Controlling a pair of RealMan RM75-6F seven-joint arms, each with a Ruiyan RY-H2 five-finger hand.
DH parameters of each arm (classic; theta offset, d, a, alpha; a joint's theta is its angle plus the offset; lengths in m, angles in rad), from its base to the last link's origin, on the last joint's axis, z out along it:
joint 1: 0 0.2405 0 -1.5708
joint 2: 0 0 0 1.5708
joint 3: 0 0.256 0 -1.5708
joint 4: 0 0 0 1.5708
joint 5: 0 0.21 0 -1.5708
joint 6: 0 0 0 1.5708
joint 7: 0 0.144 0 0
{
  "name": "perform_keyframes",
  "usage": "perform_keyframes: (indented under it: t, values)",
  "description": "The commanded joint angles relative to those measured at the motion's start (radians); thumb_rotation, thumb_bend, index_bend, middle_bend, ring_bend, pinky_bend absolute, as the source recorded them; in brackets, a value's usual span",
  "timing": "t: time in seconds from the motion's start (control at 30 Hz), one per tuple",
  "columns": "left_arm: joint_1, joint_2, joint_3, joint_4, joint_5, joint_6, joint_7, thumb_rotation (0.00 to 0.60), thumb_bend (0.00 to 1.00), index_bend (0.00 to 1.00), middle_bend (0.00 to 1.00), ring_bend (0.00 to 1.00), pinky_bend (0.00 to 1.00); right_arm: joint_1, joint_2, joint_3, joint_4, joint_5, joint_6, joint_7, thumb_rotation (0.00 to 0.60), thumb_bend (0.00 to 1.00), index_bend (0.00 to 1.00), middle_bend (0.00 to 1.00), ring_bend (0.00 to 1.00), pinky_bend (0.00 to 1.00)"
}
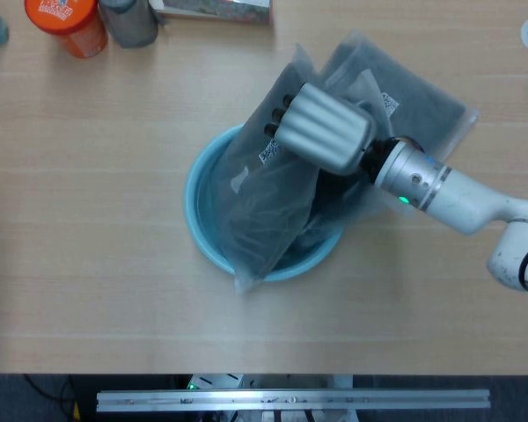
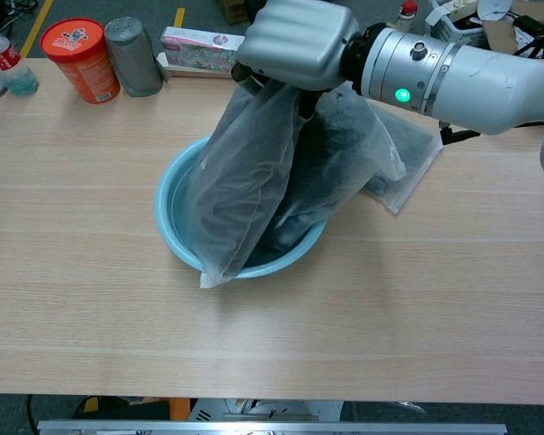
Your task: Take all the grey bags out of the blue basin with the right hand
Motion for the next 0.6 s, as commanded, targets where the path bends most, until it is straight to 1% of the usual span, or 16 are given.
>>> perform_keyframes:
  t: [0.03, 0.13, 0.27, 0.4, 0.5, 0.6]
  values:
    - [0.0, 0.0, 0.0, -0.004, 0.004, 0.001, 0.003, 0.6, 0.23, 0.3, 0.28, 0.24, 0.24, -0.023, 0.013, -0.002, 0.051, -0.12, 0.111, 0.142, 0.6, 0.14, 0.95, 0.82, 0.79, 0.85]
    - [-0.001, 0.0, -0.001, -0.009, 0.008, 0.003, 0.008, 0.6, 0.23, 0.3, 0.28, 0.24, 0.24, -0.04, 0.038, 0.005, 0.058, -0.166, 0.181, 0.204, 0.6, 0.14, 0.96, 0.83, 0.79, 0.86]
    - [-0.003, 0.002, -0.002, -0.017, 0.013, 0.004, 0.015, 0.6, 0.23, 0.3, 0.28, 0.24, 0.24, -0.071, 0.077, 0.03, 0.05, -0.183, 0.267, 0.229, 0.6, 0.14, 0.96, 0.83, 0.79, 0.86]
    - [-0.004, 0.004, -0.003, -0.022, 0.019, 0.006, 0.02, 0.6, 0.23, 0.3, 0.28, 0.24, 0.24, -0.11, 0.132, 0.063, 0.03, -0.155, 0.323, 0.224, 0.6, 0.14, 0.96, 0.83, 0.79, 0.86]
    - [-0.007, 0.004, -0.002, -0.024, 0.023, 0.004, 0.023, 0.6, 0.23, 0.3, 0.28, 0.24, 0.24, -0.148, 0.173, 0.093, 0.031, -0.105, 0.36, 0.208, 0.6, 0.14, 0.96, 0.83, 0.79, 0.86]
    - [-0.01, 0.002, -0.002, -0.024, 0.025, 0.0, 0.025, 0.6, 0.23, 0.3, 0.28, 0.24, 0.24, -0.178, 0.192, 0.118, 0.043, -0.054, 0.386, 0.192, 0.6, 0.14, 0.96, 0.83, 0.79, 0.86]
